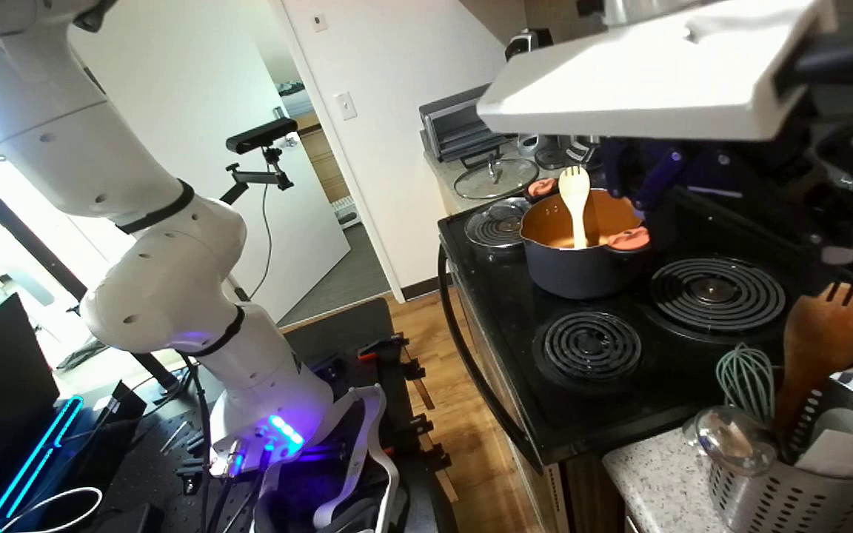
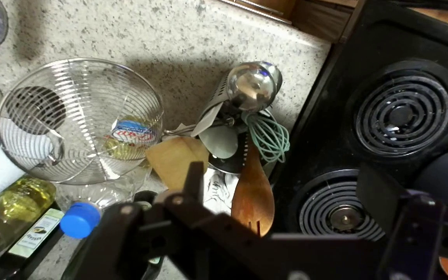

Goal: Remove the wooden spatula from the the holder and place it inside the pot on the stove

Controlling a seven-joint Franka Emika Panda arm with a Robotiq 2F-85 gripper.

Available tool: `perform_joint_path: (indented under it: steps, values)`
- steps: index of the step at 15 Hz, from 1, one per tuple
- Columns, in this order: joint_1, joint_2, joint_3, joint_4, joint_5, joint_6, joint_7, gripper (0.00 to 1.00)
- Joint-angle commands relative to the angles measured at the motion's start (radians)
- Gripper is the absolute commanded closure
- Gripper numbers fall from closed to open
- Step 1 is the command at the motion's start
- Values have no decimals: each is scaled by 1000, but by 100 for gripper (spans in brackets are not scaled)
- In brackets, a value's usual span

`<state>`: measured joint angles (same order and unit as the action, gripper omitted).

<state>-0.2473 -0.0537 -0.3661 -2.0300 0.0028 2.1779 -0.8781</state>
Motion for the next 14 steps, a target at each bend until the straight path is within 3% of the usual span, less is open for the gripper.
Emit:
perform_joint_path:
  steps: [1, 8, 14]
  values:
    - [-19, 76, 19, 17, -33, 82, 1, 0]
    - [-40, 159, 36, 41, -76, 157, -23, 0]
    - [-58, 171, 59, 85, -17, 80, -133, 0]
